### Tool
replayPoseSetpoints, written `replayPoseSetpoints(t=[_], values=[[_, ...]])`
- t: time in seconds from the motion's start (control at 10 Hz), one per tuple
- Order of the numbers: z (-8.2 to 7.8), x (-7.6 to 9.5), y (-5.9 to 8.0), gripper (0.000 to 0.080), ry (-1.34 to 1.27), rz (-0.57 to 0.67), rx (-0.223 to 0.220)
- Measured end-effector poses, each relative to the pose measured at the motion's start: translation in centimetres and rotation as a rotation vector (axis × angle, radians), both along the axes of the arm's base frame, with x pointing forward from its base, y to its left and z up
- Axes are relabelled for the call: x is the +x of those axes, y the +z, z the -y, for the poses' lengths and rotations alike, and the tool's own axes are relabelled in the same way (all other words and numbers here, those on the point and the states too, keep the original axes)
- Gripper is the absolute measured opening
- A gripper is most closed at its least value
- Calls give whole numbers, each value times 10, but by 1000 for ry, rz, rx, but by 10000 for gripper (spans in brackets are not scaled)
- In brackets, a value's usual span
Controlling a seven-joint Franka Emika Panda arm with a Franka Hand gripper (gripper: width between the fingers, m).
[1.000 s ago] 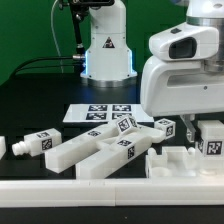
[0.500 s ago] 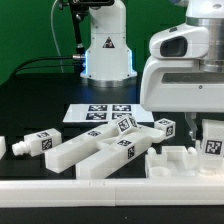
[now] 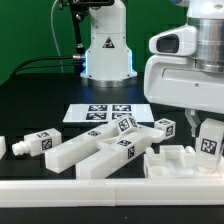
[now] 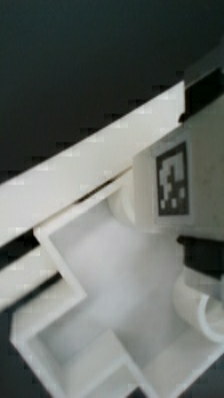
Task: Assemble chair
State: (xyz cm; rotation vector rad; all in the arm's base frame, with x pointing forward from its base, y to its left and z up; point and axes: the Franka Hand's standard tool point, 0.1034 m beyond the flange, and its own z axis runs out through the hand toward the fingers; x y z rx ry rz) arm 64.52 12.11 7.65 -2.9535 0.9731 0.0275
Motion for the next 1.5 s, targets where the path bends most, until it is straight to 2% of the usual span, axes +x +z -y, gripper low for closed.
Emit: replayPoseSetpoints(t=[0.2, 0.4, 0.7, 0.9, 1.0, 1.1, 1.2, 1.3, 1.5], values=[[0, 0, 0, 285, -126, -5, 2], [4, 2, -1, 285, -375, -15, 33], [7, 5, -1, 285, -613, -23, 64], [6, 6, -1, 285, -652, -22, 64], [6, 5, -1, 360, -629, -20, 63], [5, 5, -1, 535, -593, -18, 64], [2, 4, -1, 535, -531, -15, 61], [5, 5, 0, 625, -376, -3, 63], [10, 6, 0, 648, -86, 25, 62]])
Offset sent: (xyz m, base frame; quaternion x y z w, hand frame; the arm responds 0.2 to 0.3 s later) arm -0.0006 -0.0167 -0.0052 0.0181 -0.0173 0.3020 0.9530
